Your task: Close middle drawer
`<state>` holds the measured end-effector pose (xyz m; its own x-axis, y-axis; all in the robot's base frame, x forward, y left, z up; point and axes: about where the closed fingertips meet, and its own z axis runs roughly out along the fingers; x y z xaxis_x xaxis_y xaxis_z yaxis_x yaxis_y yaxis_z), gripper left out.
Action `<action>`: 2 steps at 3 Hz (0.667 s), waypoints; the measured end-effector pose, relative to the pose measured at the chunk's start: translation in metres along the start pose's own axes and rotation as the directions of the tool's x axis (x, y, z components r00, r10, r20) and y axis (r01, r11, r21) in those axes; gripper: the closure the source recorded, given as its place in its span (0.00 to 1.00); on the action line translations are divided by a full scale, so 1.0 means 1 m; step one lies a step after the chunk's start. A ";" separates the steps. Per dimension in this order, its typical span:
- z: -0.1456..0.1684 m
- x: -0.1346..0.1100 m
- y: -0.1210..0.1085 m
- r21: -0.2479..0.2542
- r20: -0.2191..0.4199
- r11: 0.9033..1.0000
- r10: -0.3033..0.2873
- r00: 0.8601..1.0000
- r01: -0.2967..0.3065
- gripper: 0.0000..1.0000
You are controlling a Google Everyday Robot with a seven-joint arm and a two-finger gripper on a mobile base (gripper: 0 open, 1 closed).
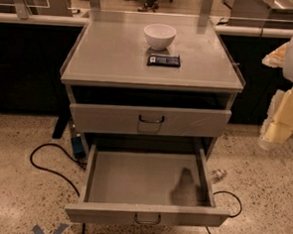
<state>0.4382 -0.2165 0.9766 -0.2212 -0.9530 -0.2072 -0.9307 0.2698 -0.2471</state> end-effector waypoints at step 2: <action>0.032 0.003 0.031 -0.012 0.074 1.000 0.011 0.997 -0.010 0.00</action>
Offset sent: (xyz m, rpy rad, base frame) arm -0.0744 -0.0001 -0.2131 0.1794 0.1916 -0.0504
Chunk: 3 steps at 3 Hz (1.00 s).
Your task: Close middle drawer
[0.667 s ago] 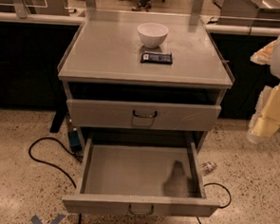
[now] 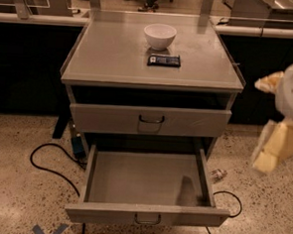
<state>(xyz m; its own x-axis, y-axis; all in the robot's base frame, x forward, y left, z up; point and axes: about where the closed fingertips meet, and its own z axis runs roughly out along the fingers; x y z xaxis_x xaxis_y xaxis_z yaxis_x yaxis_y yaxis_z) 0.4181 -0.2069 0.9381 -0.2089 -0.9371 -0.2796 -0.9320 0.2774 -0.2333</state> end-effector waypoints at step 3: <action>0.156 0.068 0.108 -0.228 0.007 0.963 0.151 0.988 -0.146 0.00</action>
Offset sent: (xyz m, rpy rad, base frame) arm -0.1038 -0.0046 -0.3054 0.1649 0.4300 -0.1149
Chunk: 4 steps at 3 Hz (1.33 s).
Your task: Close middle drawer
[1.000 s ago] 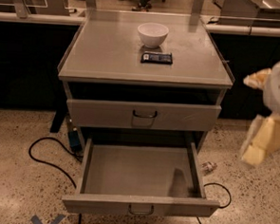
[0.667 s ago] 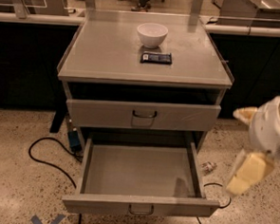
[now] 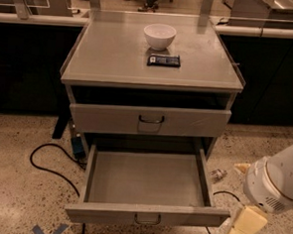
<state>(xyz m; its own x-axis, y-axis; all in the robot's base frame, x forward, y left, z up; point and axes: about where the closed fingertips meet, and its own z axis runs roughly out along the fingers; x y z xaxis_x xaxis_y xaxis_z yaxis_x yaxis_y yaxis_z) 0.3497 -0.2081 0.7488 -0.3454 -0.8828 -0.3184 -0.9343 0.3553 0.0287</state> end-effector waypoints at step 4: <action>0.104 0.062 0.032 0.094 -0.153 0.995 -0.020 0.988 0.035 0.00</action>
Offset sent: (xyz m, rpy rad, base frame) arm -0.0336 0.0064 -0.1339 -0.1044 -0.1075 0.0396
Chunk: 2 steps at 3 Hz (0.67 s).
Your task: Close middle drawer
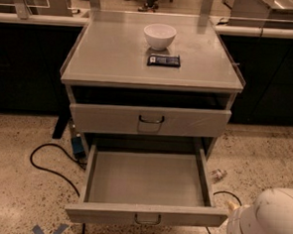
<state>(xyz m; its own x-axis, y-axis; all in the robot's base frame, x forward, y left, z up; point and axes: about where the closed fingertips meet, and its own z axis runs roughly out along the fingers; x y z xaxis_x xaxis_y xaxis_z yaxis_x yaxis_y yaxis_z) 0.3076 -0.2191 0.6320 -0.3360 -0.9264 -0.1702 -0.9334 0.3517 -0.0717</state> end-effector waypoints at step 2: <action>0.007 0.002 0.001 -0.015 0.029 1.000 -0.027 0.999 0.027 0.00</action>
Offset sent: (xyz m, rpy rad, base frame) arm -0.0087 -0.0092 -0.0616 0.2542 0.0118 0.2729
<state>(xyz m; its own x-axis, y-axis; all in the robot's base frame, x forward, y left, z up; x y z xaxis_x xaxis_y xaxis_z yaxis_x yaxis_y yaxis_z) 0.3072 -0.2200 0.6247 -0.3071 -0.9312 -0.1962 -0.9440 0.3243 -0.0615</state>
